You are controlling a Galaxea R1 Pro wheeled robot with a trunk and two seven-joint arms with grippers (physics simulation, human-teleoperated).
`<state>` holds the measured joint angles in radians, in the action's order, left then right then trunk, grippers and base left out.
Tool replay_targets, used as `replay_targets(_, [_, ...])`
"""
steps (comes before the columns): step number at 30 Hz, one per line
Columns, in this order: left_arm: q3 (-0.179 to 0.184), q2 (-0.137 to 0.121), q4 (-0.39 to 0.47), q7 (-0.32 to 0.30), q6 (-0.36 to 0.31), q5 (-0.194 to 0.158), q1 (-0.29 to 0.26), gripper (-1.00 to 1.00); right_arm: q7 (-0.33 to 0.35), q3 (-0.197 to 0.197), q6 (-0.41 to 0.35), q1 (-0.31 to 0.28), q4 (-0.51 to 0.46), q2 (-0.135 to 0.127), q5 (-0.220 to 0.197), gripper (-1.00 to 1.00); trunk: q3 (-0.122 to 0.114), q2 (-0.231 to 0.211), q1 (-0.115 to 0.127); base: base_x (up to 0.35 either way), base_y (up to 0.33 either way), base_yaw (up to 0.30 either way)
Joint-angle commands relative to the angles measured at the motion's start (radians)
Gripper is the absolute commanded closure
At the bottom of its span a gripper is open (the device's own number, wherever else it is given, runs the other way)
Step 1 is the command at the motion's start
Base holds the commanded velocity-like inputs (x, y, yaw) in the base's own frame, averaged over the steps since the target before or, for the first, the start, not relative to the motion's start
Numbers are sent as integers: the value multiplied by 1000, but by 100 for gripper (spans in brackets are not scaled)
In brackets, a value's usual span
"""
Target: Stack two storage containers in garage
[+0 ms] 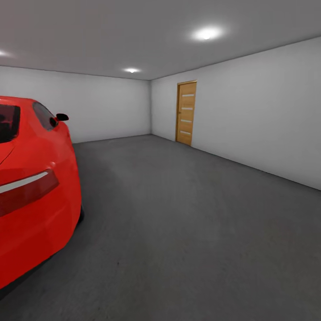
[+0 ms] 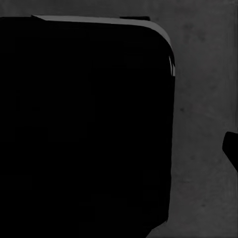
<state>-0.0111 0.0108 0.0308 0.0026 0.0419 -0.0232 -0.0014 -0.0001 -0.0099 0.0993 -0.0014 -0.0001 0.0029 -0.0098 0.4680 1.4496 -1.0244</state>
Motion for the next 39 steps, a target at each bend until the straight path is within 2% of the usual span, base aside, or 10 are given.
replay_targets(1, [0,0,0,0,3,-4,0,-100,-1,8,16,0,1,-8,6,-100,1,0,-1,321,0,0])
replay_targets(5, [-1,0,0,0,6,-5,0,-100,-2,28,14,0,0,-14,37,-100,1,0,-1,321,0,0])
replay_targets(7, [-1,0,0,0,7,-5,0,-100,-5,51,15,0,0,-13,68,-100,1,0,-1,321,0,0])
replay_targets(9, [-1,0,0,0,9,-5,0,-100,-8,90,18,0,0,-7,123,-100,1,0,-1,321,0,0])
replay_targets(11, [-1,0,0,0,9,-5,0,-100,-9,100,19,0,1,-5,138,-100,1,0,-1,321,0,0])
replay_targets(19, [-1,0,0,0,9,-4,0,-100,-8,99,20,0,1,-10,143,-100,1,0,-1,321,0,0])
replay_targets(25, [-1,-1,0,0,9,-6,0,-100,-8,99,11,0,2,-1,141,-100,1,0,-1,321,0,0])
replay_targets(39, [-1,0,0,0,9,-6,0,-100,-4,112,8,0,2,-3,155,-100,1,0,-1,321,0,0])
